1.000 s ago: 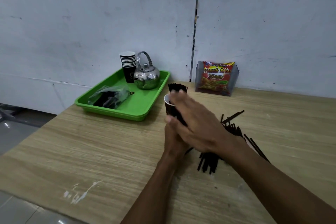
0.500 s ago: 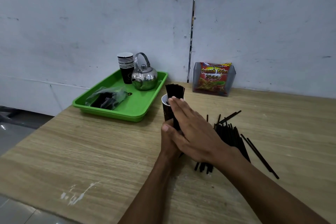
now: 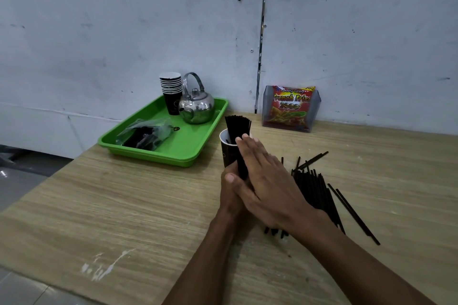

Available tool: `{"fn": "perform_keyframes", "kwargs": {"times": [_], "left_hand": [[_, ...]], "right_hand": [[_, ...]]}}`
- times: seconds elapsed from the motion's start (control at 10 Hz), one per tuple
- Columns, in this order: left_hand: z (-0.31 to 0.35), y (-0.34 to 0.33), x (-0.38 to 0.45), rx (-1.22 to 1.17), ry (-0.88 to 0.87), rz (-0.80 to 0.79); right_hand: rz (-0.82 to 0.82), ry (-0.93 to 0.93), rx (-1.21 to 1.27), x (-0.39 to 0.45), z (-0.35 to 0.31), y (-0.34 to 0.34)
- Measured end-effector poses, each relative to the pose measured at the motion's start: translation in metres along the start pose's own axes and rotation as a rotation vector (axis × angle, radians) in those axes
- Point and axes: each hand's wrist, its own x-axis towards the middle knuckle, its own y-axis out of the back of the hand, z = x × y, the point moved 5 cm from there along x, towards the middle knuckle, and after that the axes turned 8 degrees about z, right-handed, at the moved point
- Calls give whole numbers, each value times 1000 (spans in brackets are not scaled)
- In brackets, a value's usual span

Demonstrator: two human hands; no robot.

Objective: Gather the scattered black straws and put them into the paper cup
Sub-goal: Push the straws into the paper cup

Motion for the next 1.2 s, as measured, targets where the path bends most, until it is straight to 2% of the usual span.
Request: {"fn": "perform_keyframes", "kwargs": {"times": [0.1,0.2,0.3,0.4,0.5,0.6,0.7,0.8,0.9,1.1,1.2], "left_hand": [[10,-3,4,10,-200,24],[9,3,6,98,-224,44],[31,-14,-9,146,-406,118],[41,-10,-12,155,-432,245],[42,5,3,151,-373,228],[78,21,6,-7,-383,461],[124,29,15,-191,-446,583],[151,42,43,-289,-440,621],[146,43,73,-277,-361,589],[104,28,107,-208,-142,466],[84,30,111,-139,-28,442]], "right_hand": [[41,26,19,-1,-1,4],[93,41,34,-3,0,7],[118,43,26,-5,1,6],[79,25,5,-6,4,4],[164,5,109,-4,8,16],[248,-85,242,0,23,27],[276,-201,346,6,40,28],[265,-308,412,16,52,21],[230,-372,431,29,55,9],[127,-472,471,54,64,-22],[93,-463,465,60,65,-32]]}}
